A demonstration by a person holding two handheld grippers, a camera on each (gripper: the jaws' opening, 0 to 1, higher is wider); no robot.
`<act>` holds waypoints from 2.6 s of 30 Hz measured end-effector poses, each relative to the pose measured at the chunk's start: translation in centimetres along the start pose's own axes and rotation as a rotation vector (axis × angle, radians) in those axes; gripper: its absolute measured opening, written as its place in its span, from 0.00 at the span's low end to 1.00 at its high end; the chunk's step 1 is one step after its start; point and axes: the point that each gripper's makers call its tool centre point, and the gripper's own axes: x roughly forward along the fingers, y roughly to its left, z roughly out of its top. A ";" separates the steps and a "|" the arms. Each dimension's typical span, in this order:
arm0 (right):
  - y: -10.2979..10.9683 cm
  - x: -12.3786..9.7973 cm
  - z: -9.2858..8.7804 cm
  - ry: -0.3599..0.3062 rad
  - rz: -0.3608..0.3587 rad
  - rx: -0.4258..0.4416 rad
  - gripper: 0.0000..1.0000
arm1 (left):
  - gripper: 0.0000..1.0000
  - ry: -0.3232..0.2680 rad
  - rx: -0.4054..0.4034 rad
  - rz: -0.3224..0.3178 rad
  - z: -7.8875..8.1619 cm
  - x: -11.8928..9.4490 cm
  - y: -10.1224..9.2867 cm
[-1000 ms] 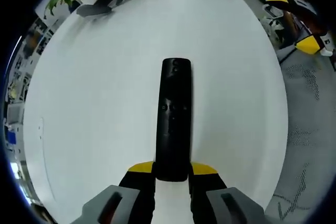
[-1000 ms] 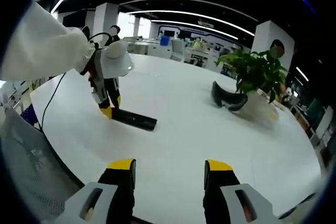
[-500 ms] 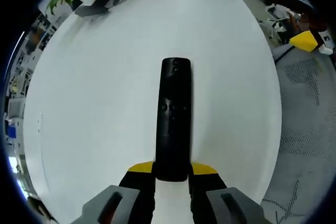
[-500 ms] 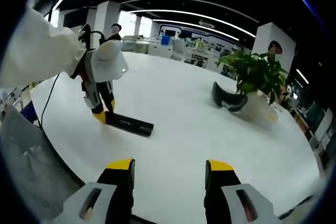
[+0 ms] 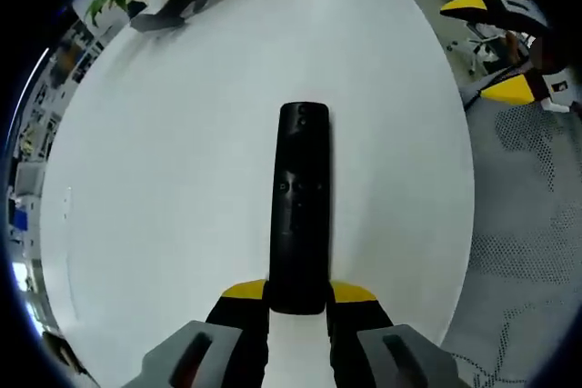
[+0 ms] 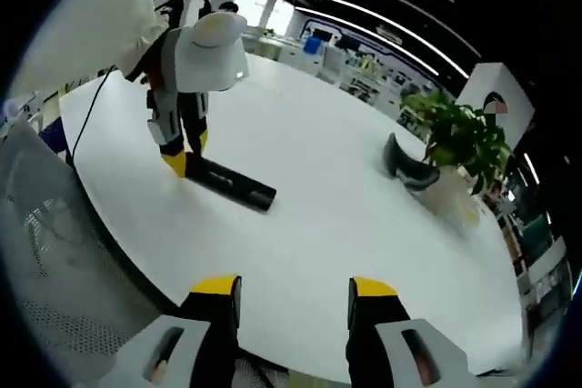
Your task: Press the specified remote control buttons in sequence, fully releasing each button before pressing the next.
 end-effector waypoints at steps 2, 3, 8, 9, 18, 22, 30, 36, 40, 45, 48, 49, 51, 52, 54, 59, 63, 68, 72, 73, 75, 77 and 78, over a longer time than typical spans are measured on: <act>0.2 -0.2 -0.2 0.003 -0.002 0.008 0.44 | 0.23 0.000 -0.002 0.001 -0.1 0.0 -0.1; 0.4 -0.3 -0.3 0.004 -0.002 0.008 0.43 | 0.23 -0.001 -0.005 0.000 -0.1 0.0 -0.2; 1.1 -0.9 -0.5 -0.002 0.004 -0.003 0.42 | 0.23 -0.017 -0.012 -0.001 -0.4 -0.1 -1.3; 1.1 -0.9 -0.5 -0.004 0.005 0.000 0.42 | 0.23 -0.019 -0.011 0.000 -0.5 -0.1 -1.6; 1.4 -1.2 -0.3 -0.023 0.012 0.009 0.41 | 0.23 -0.026 0.009 0.001 -1.3 -0.3 -4.6; 1.6 -1.2 -0.3 -0.017 0.018 0.011 0.41 | 0.23 -0.037 0.006 0.000 -1.7 -0.4 -5.8; 2.2 -1.2 -0.4 -0.007 0.056 0.019 0.38 | 0.23 -0.110 -0.037 0.003 -2.4 -0.6 -7.8; 2.7 -1.1 -0.3 -0.005 0.094 0.034 0.34 | 0.23 -0.138 -0.056 0.006 -2.7 -0.7 -9.2; 3.0 -1.1 -0.6 0.012 0.112 0.028 0.22 | 0.23 -0.145 -0.066 0.010 -2.7 -0.7 -9.9; 3.5 -1.3 -0.6 0.031 0.150 0.043 0.00 | 0.23 -0.173 -0.121 0.020 -2.8 -0.8 -10.5; 3.8 -1.3 -0.2 0.022 0.185 0.059 0.00 | 0.23 -0.193 -0.127 0.016 -2.9 -0.8 -11.0; 3.9 -1.3 -0.2 0.028 0.196 0.072 0.00 | 0.23 -0.197 -0.124 0.018 -2.9 -0.8 -11.2; 4.4 -1.3 0.2 0.027 0.242 0.087 0.00 | 0.23 -0.209 -0.115 0.019 -2.9 -0.9 -11.8; 4.7 -1.3 0.3 0.031 0.272 0.115 0.00 | 0.23 -0.218 -0.108 0.017 -2.8 -0.9 -12.2; 5.2 -1.2 0.2 0.060 0.318 0.157 0.00 | 0.23 -0.233 -0.104 0.026 -2.8 -0.9 -12.7; 6.5 -0.3 1.2 0.110 0.408 0.203 0.00 | 0.23 -0.257 -0.082 0.057 -2.6 -0.8 -13.1; 7.1 1.5 1.7 0.145 0.442 0.255 0.00 | 0.23 -0.275 -0.087 0.058 -2.7 -0.8 -12.9; 8.1 2.6 0.4 0.199 0.501 0.360 0.00 | 0.23 -0.312 -0.106 0.076 -2.7 -0.9 -12.9; 6.8 3.0 1.2 0.168 0.482 0.361 0.00 | 0.23 -0.334 -0.096 0.096 -2.7 -0.9 -13.0; 6.6 3.3 1.3 0.168 0.487 0.364 0.00 | 0.23 -0.338 -0.093 0.096 -2.7 -0.9 -12.9; 7.0 3.4 1.2 0.194 0.524 0.391 0.00 | 0.23 -0.342 -0.092 0.095 -2.6 -0.9 -12.9; 7.1 3.5 1.3 0.199 0.529 0.372 0.00 | 0.23 -0.337 -0.087 0.099 -2.6 -0.9 -12.9; 7.1 3.5 1.3 0.205 0.527 0.356 0.00 | 0.23 -0.336 -0.087 0.100 -2.6 -0.9 -12.8</act>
